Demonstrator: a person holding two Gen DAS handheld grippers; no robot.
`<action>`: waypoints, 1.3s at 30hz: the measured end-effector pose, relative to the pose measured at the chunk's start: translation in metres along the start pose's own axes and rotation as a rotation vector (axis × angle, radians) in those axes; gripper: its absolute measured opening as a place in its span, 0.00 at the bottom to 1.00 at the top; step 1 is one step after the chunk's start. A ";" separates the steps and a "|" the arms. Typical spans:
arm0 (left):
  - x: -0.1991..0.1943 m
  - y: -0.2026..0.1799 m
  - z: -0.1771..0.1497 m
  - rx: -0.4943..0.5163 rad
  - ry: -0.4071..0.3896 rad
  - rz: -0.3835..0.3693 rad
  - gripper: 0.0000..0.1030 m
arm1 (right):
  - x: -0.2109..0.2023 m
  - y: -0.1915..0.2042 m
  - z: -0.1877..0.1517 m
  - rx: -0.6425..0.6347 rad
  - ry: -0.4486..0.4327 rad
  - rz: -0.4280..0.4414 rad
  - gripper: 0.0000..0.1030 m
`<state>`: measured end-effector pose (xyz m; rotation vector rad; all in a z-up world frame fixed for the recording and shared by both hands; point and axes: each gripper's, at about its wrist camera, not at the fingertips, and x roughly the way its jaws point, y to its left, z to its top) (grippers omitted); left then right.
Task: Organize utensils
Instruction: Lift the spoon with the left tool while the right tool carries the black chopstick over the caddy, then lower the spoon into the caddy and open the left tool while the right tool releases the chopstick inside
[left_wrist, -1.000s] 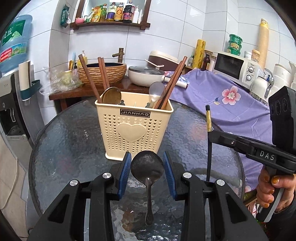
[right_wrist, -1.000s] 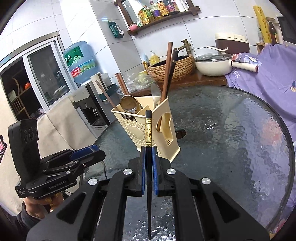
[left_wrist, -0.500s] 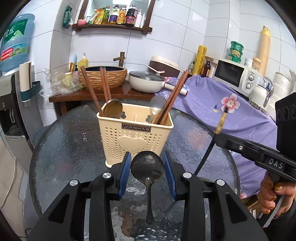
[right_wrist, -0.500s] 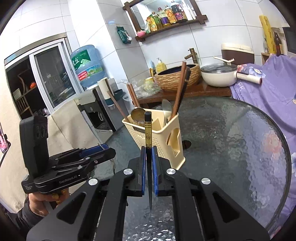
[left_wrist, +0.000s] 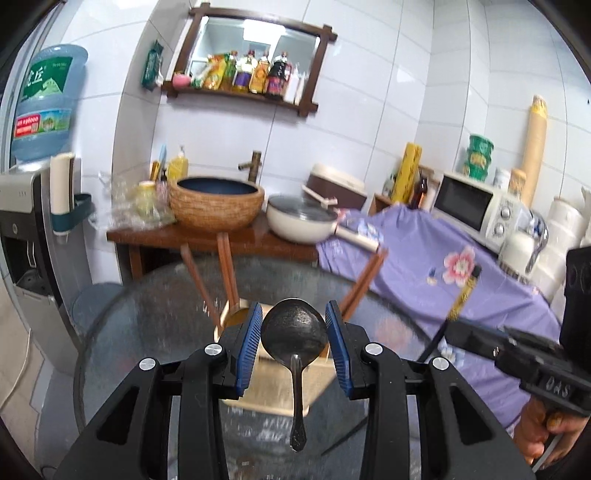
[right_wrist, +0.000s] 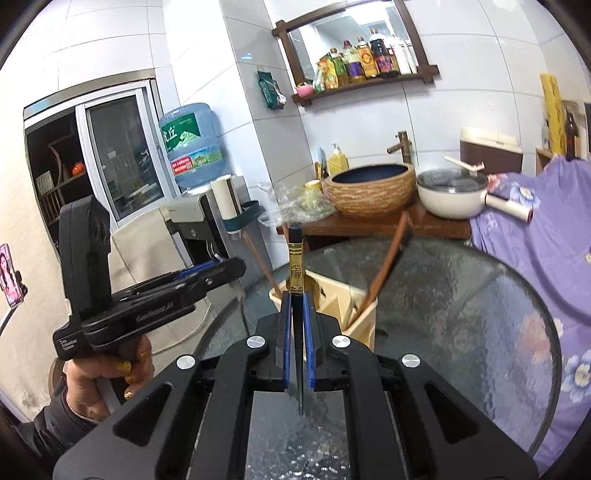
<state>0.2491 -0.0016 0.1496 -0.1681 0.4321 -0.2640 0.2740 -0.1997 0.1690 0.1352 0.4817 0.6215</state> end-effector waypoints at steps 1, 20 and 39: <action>0.000 0.000 0.007 -0.004 -0.012 0.003 0.34 | -0.001 0.001 0.005 -0.003 -0.006 0.001 0.07; 0.058 0.001 0.048 -0.049 -0.193 0.161 0.34 | 0.033 -0.002 0.075 -0.050 -0.183 -0.154 0.07; 0.086 0.017 -0.015 -0.018 -0.090 0.172 0.34 | 0.090 -0.027 0.002 -0.004 -0.091 -0.187 0.07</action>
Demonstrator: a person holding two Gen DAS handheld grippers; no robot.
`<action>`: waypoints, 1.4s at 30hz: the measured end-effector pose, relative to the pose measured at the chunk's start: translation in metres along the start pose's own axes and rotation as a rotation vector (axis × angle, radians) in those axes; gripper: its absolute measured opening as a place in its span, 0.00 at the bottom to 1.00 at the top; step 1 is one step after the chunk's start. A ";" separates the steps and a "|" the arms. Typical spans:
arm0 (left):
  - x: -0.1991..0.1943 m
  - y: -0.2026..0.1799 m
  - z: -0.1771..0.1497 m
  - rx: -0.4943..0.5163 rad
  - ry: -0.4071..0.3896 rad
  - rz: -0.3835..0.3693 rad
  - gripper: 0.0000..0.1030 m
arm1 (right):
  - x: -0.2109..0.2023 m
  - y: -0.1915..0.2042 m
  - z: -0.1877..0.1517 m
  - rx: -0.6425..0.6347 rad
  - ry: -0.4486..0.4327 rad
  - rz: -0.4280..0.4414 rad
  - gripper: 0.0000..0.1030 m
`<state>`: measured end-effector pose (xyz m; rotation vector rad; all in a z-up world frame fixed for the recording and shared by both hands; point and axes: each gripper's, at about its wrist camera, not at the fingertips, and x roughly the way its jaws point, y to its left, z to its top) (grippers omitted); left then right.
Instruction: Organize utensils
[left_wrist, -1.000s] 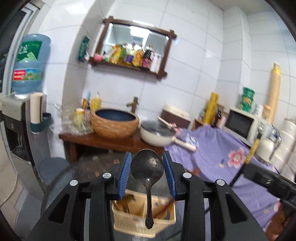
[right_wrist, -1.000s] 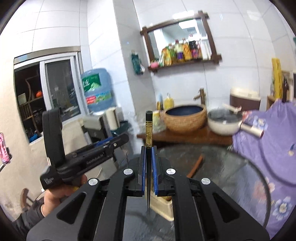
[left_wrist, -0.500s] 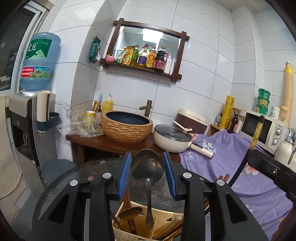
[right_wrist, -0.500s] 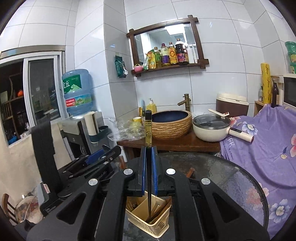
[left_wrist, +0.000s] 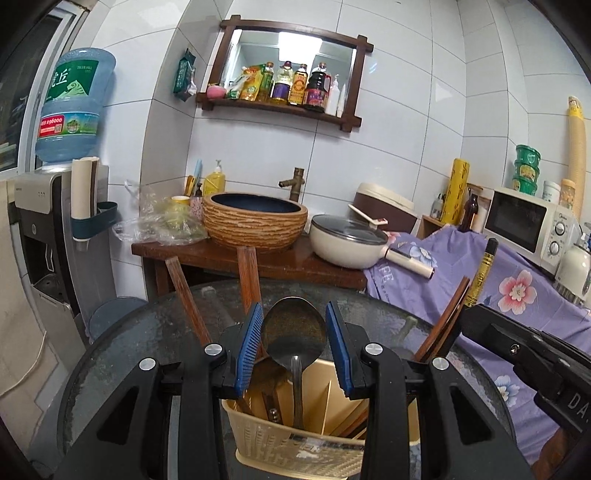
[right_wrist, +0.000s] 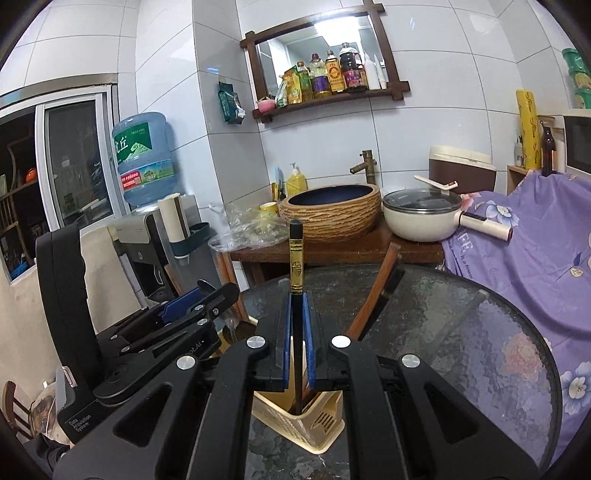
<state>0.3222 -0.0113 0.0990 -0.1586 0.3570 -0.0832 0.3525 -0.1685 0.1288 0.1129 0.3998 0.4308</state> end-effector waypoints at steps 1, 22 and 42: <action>0.001 0.000 -0.003 0.004 0.008 -0.002 0.34 | 0.001 0.000 -0.002 0.000 0.004 -0.001 0.07; 0.016 -0.004 -0.035 0.111 0.162 -0.020 0.34 | -0.001 -0.004 -0.014 -0.011 0.023 -0.029 0.07; -0.004 -0.007 -0.035 0.109 0.141 -0.040 0.57 | -0.016 -0.018 -0.024 0.012 0.004 -0.069 0.46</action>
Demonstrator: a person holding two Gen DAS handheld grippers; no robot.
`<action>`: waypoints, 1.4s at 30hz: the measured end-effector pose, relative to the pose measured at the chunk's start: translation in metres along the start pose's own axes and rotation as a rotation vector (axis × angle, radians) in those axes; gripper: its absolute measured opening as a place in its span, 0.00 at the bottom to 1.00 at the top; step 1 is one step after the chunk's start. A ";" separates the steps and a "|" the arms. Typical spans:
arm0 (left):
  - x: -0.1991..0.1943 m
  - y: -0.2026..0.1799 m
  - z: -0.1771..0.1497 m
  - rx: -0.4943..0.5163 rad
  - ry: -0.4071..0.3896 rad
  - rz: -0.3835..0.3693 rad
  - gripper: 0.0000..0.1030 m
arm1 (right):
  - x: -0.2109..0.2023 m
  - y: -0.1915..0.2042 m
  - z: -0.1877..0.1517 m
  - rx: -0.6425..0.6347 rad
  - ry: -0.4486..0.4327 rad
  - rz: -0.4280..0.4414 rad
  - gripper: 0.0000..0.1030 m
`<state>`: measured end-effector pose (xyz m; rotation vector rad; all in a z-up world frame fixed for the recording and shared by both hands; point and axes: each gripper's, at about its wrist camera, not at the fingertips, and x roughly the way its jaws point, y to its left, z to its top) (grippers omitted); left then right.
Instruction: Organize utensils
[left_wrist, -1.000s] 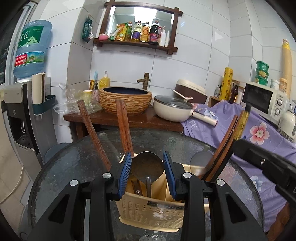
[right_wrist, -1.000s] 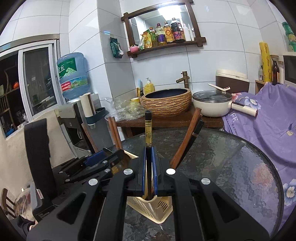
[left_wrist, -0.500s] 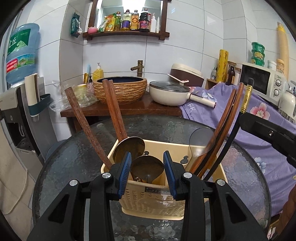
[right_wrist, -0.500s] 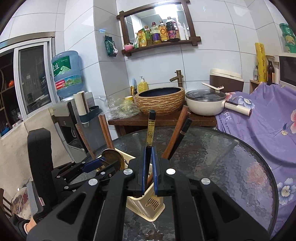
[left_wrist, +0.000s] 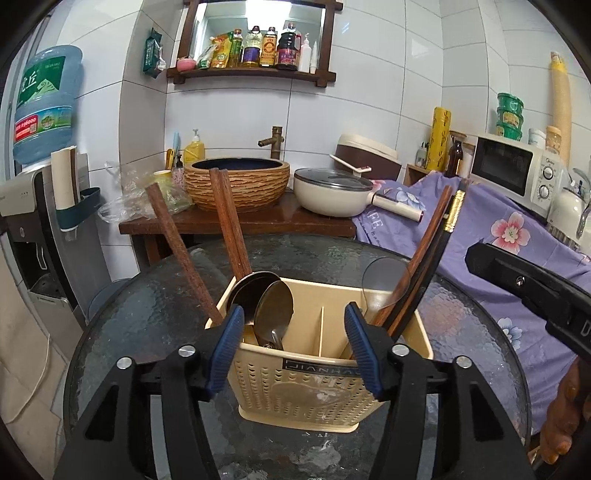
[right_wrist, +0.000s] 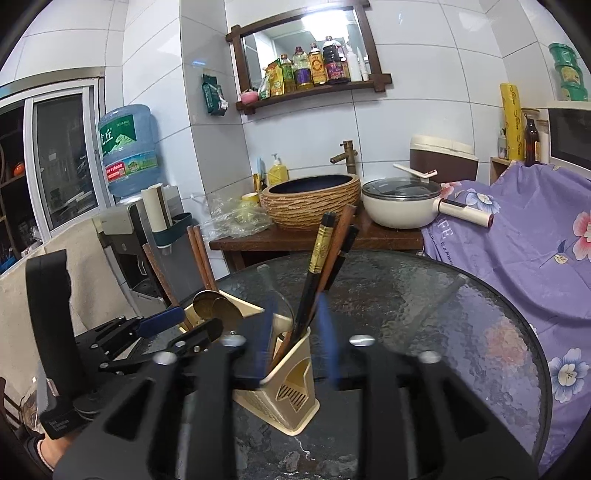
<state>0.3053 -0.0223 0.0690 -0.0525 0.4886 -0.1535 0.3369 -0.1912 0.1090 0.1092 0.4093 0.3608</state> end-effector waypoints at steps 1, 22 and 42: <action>-0.005 0.000 -0.002 0.003 -0.011 -0.003 0.61 | -0.006 -0.002 -0.003 0.006 -0.018 -0.004 0.51; -0.129 -0.002 -0.145 0.053 -0.101 0.050 0.94 | -0.123 0.033 -0.166 -0.121 -0.030 -0.036 0.94; -0.218 -0.003 -0.212 0.027 -0.130 0.040 0.94 | -0.225 0.081 -0.220 -0.158 -0.119 0.000 0.94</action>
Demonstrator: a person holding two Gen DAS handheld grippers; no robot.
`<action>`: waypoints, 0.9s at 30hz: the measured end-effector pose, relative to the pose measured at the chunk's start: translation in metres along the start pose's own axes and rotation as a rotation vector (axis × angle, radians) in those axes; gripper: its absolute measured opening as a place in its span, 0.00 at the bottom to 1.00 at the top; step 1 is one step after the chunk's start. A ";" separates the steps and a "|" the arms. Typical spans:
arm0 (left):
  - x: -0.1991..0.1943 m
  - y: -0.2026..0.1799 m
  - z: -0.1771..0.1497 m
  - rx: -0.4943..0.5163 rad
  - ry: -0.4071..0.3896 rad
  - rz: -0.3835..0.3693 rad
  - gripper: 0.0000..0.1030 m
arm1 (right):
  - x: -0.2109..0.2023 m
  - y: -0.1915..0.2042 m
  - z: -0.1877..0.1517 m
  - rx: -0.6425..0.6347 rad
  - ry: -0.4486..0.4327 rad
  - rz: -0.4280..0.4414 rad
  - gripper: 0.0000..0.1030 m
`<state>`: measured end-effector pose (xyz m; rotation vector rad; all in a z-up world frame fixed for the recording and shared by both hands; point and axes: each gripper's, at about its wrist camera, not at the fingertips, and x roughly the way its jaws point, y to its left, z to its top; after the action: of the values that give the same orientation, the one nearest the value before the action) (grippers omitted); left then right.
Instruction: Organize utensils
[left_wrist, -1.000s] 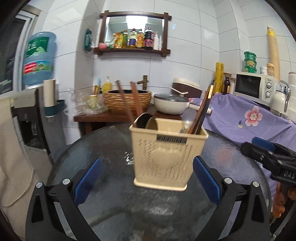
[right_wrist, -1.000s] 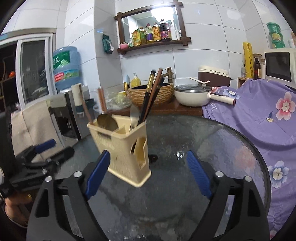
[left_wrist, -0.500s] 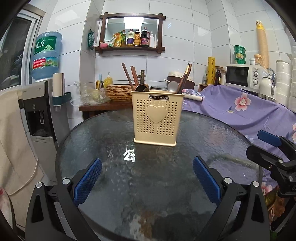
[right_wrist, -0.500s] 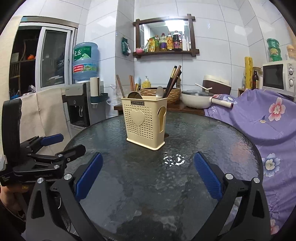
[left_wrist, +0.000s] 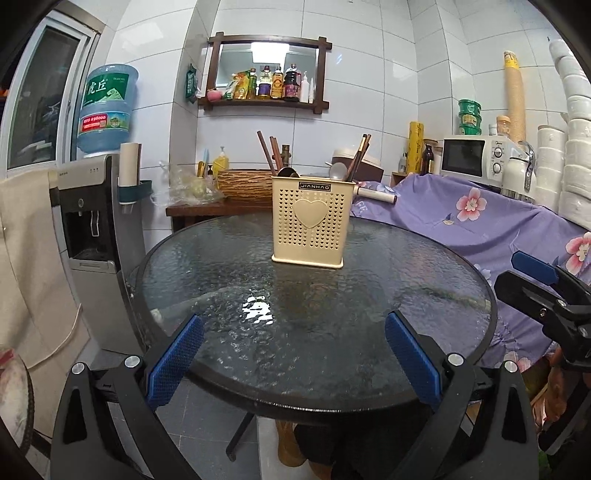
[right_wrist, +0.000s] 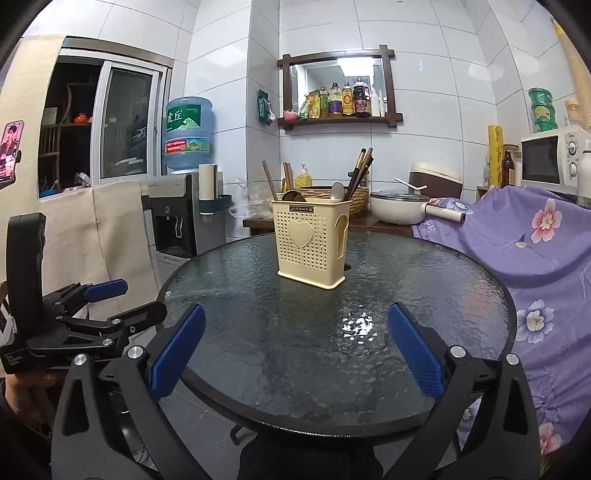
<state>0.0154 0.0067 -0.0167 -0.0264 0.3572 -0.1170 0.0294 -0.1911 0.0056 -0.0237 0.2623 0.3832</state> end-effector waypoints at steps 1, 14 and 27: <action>-0.003 0.000 0.000 0.004 -0.006 0.006 0.94 | -0.002 0.001 0.000 -0.001 -0.003 -0.002 0.94; -0.012 0.007 0.000 -0.023 -0.018 0.008 0.94 | -0.009 0.006 -0.001 -0.018 -0.010 0.000 0.94; -0.010 0.012 -0.002 -0.050 0.015 -0.022 0.94 | -0.008 0.007 0.000 -0.014 -0.006 0.004 0.94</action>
<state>0.0065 0.0200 -0.0154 -0.0792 0.3753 -0.1297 0.0197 -0.1870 0.0078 -0.0359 0.2539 0.3887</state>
